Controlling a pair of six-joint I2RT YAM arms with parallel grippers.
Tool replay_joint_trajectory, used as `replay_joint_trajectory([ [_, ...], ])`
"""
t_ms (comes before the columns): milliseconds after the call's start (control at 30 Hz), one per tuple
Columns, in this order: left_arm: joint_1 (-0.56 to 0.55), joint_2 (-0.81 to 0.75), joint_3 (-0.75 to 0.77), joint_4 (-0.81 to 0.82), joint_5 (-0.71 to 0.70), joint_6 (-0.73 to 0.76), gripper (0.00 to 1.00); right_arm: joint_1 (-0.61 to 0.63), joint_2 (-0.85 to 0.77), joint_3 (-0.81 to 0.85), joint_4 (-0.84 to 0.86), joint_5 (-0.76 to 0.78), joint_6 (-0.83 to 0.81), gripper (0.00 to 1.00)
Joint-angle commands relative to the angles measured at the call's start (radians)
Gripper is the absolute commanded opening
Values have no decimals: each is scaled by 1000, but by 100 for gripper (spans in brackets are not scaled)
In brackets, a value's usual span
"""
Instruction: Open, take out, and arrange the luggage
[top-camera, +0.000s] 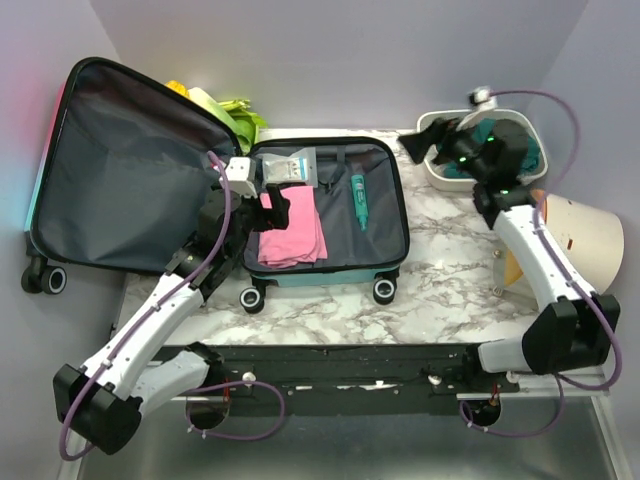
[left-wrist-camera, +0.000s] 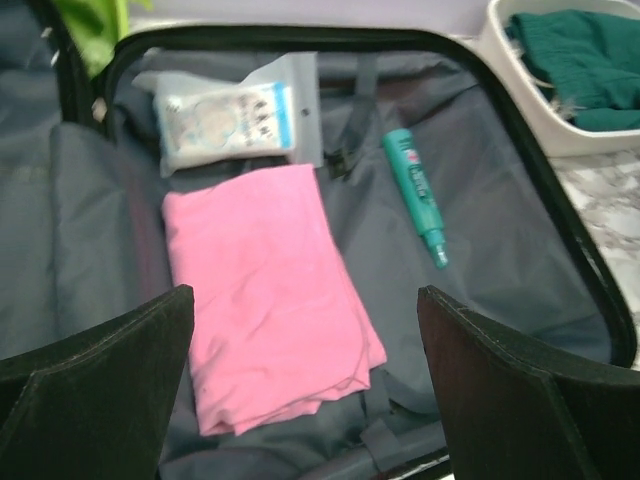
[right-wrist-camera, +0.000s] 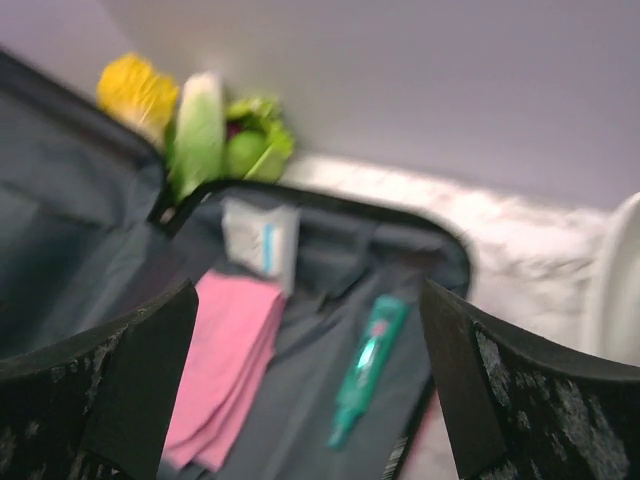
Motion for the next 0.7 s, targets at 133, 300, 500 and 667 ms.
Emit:
replay_joint_trajectory([
  [133, 206, 104, -83, 12, 167, -160, 99, 346, 182, -88, -26, 135, 204, 100],
  [300, 228, 219, -76, 72, 243, -177, 99, 446, 415, 81, -120, 190, 213, 100],
  [500, 240, 297, -59, 98, 255, -197, 99, 498, 677, 288, -239, 196, 239, 96],
  [667, 244, 319, -64, 104, 273, -212, 99, 509, 782, 389, -301, 227, 242, 91],
])
